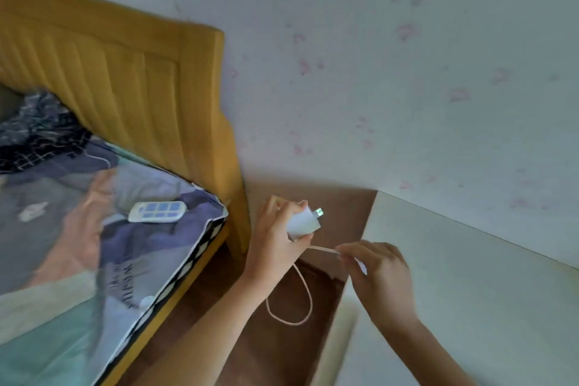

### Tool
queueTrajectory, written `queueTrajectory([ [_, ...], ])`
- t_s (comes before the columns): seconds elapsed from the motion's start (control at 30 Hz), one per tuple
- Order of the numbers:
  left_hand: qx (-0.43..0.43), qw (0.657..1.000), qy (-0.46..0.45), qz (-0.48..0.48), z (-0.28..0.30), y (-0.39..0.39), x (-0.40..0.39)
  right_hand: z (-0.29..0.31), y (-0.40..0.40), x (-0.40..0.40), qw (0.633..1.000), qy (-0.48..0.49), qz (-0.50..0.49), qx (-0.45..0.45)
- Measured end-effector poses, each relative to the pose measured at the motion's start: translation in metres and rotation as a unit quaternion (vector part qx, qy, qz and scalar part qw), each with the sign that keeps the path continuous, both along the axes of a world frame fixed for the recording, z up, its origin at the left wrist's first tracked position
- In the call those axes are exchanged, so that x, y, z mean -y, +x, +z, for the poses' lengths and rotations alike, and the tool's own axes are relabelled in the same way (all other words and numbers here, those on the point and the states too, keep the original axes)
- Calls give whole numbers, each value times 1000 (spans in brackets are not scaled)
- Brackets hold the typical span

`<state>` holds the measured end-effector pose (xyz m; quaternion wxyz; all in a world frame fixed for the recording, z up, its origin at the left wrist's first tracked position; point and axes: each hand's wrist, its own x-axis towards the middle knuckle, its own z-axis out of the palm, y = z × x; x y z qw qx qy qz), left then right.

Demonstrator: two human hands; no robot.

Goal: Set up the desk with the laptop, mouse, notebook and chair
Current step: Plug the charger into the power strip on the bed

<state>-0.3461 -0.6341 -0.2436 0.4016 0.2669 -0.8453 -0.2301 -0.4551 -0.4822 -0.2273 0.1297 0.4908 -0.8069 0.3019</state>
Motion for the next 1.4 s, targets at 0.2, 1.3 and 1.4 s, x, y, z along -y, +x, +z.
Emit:
queueTrajectory([
  [0.2,-7,993,72,95,-21,160,117,-12,139,145,989,79,124,29],
  [1.3,389,920,44,26,-290,237,441,-221,165,486,839,508,-45,189],
  [1.4,439,898,-15,-17,-306,237,454,-246,186,501,849,464,-42,248],
])
